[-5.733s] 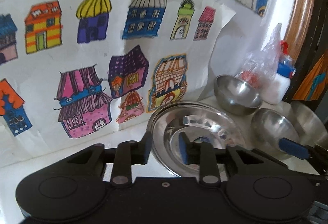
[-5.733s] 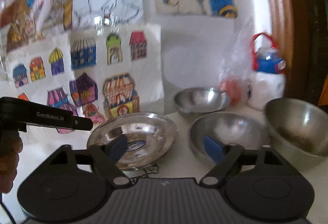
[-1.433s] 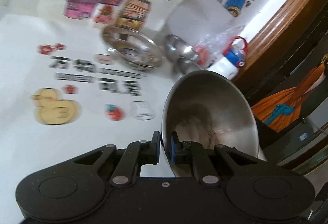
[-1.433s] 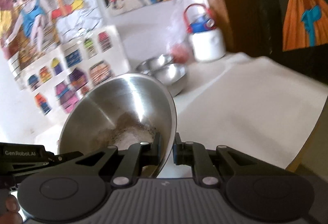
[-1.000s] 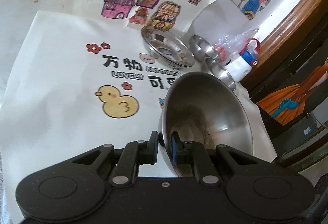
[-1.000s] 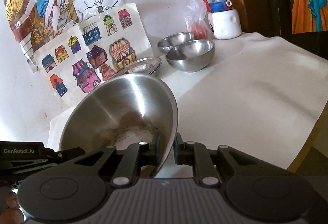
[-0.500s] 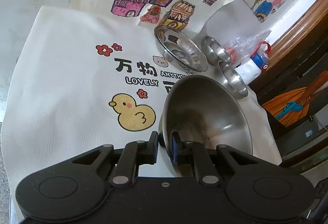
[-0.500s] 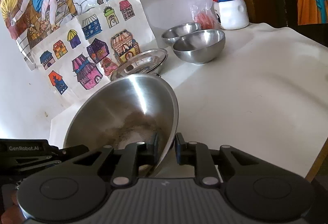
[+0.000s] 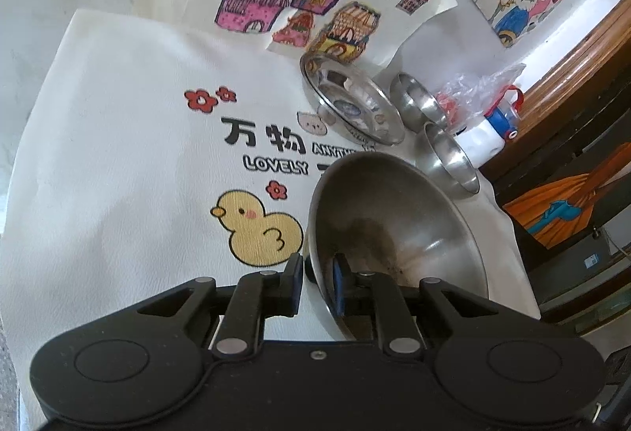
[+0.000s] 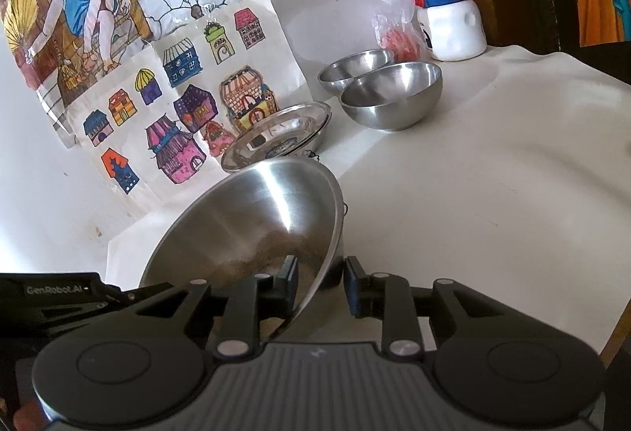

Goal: Organize plates and bowls
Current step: 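Carry the large bowl with both grippers and lower it onto the table, then open both grippers and release the large bowl, then move both grippers to the rim of the medium steel bowl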

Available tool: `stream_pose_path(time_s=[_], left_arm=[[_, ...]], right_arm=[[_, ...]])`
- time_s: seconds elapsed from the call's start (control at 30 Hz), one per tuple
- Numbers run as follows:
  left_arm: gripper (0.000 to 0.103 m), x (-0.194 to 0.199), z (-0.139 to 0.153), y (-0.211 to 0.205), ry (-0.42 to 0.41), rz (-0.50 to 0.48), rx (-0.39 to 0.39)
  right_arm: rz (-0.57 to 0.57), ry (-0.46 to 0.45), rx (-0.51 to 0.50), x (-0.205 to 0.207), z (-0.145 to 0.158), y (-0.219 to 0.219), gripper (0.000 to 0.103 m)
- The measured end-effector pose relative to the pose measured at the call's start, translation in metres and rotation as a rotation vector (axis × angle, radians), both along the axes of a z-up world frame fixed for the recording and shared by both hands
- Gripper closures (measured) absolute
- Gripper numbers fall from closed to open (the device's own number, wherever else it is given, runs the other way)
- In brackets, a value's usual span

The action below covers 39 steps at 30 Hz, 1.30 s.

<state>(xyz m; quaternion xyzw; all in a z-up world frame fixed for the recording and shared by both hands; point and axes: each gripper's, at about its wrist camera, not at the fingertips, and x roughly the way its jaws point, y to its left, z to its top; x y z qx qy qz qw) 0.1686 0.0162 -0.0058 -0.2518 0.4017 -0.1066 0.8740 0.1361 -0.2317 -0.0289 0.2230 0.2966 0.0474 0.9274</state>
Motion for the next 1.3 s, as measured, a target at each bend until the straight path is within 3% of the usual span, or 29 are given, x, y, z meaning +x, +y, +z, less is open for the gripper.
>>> stream_pose_path(time_s=[0.1,0.27,0.43,0.5,0.63,0.9,1.0,1.17,1.3], left_arm=[[0.075,-0.002,0.002,0.003,-0.013,0.003,0.003],[0.067,-0.004,0.004,0.008,-0.029,0.011,0.001],[0.057,-0.011,0.011,0.011,-0.068,0.021,0.010],[0.045,-0.013,0.017,0.010,-0.098,0.024,0.025],[0.032,-0.017,0.030,0.008,-0.163,0.027,0.046],[0.006,-0.009,0.067,-0.020,-0.284,-0.048,0.096],[0.003,0.000,0.078,-0.037,-0.316,-0.073,0.120],[0.001,0.035,0.087,-0.072,-0.290,-0.151,0.168],[0.001,0.079,0.088,-0.095,-0.227,-0.189,0.147]], right_arm=[[-0.010,-0.015,-0.005,-0.003,0.000,-0.001,0.069],[-0.025,-0.043,-0.024,-0.009,0.002,-0.004,0.053],[-0.057,-0.081,-0.071,-0.018,0.009,-0.009,0.028],[-0.076,-0.104,-0.085,-0.022,0.014,-0.012,0.017],[-0.099,-0.149,-0.126,-0.030,0.024,-0.020,0.006],[-0.131,-0.222,-0.214,-0.033,0.043,-0.044,0.000],[-0.136,-0.241,-0.261,-0.030,0.048,-0.057,0.000],[-0.142,-0.233,-0.343,-0.009,0.066,-0.087,0.000],[-0.169,-0.224,-0.375,0.021,0.082,-0.115,0.000]])
